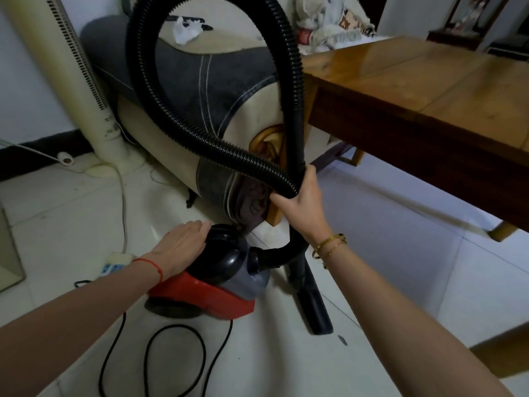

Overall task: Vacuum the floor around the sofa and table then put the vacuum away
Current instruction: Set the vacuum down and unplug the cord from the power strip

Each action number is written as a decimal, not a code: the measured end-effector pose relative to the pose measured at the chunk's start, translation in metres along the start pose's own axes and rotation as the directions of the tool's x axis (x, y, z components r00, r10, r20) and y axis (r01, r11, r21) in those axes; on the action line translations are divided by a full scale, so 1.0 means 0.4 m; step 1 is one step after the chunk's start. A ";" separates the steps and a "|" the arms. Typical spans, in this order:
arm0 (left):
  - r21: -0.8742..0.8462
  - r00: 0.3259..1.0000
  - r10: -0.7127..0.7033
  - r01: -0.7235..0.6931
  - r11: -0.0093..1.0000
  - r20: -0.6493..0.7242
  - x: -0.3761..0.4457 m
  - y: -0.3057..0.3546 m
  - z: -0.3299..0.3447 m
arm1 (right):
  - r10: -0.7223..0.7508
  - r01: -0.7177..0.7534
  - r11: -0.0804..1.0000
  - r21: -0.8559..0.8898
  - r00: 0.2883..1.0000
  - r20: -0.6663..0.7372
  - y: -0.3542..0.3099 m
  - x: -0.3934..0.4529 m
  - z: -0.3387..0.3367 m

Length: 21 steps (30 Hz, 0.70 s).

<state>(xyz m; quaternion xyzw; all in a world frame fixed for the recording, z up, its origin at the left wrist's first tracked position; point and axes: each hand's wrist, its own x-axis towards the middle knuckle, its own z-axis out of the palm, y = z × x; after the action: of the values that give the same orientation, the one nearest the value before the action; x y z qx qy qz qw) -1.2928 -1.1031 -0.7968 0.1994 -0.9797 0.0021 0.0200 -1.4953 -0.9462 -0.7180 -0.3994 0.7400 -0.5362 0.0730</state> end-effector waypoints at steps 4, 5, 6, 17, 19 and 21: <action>-0.004 0.999 -0.029 0.029 1.000 0.031 0.048 -0.022 0.044 | 0.000 0.000 1.000 -0.027 1.000 0.010 0.035 0.055 0.035; -0.004 0.999 -0.033 0.033 0.999 0.040 0.060 -0.025 0.054 | -0.005 0.005 0.999 -0.035 1.000 0.008 0.044 0.065 0.044; -0.007 0.998 -0.036 0.036 0.999 0.046 0.069 -0.027 0.061 | -0.012 0.012 0.999 -0.044 1.000 0.005 0.053 0.073 0.052; -0.006 0.997 -0.077 0.077 0.997 0.018 0.088 -0.001 0.064 | -0.054 0.049 0.985 -0.163 0.998 -0.025 0.082 0.085 0.098; -0.005 0.996 -0.087 0.087 0.996 0.000 0.086 0.007 0.059 | -0.040 0.034 0.983 -0.179 0.999 -0.029 0.077 0.091 0.099; -0.025 0.994 -0.105 0.104 0.994 -0.016 0.083 0.017 0.051 | -0.012 0.008 0.979 -0.205 1.000 -0.019 0.078 0.101 0.102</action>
<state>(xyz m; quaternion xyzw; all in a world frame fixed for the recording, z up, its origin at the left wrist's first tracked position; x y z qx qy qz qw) -1.3269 -1.1100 -0.8159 0.2500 -0.9677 -0.0092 0.0311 -1.5162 -1.0000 -0.7485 -0.4029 0.7900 -0.4616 0.0213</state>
